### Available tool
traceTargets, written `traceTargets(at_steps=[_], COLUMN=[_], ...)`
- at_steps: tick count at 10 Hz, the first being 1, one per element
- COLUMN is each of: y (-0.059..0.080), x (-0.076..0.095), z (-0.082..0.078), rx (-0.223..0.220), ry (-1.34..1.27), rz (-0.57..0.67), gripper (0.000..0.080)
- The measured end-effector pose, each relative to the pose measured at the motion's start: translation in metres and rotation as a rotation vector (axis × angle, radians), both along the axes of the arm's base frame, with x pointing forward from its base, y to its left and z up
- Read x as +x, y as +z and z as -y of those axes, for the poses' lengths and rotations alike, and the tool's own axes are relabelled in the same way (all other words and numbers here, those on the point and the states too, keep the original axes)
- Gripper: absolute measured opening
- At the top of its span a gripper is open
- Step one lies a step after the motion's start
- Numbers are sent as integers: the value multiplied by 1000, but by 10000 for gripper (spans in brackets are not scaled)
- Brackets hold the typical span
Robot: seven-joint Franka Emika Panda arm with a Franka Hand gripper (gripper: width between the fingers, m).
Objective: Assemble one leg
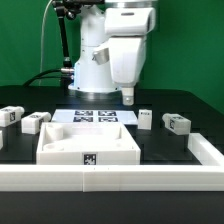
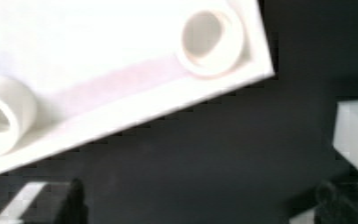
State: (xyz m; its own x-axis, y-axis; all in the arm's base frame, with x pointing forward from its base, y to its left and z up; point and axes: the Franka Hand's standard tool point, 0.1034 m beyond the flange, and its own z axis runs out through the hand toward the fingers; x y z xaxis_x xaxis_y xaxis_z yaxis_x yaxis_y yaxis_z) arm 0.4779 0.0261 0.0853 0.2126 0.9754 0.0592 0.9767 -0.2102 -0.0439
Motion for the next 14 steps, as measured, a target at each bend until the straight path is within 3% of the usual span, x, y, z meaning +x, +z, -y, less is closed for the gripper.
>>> traceTargets(at_steps=[3, 8, 11, 14], y=[-7, -8, -33, -57], x=[-3, -2, -16, -24], z=[35, 39, 59, 59], rx=[-3, -10, -54, -56], ry=[30, 52, 271, 314], rz=[34, 46, 125, 134], gripper=[650, 650, 650, 650])
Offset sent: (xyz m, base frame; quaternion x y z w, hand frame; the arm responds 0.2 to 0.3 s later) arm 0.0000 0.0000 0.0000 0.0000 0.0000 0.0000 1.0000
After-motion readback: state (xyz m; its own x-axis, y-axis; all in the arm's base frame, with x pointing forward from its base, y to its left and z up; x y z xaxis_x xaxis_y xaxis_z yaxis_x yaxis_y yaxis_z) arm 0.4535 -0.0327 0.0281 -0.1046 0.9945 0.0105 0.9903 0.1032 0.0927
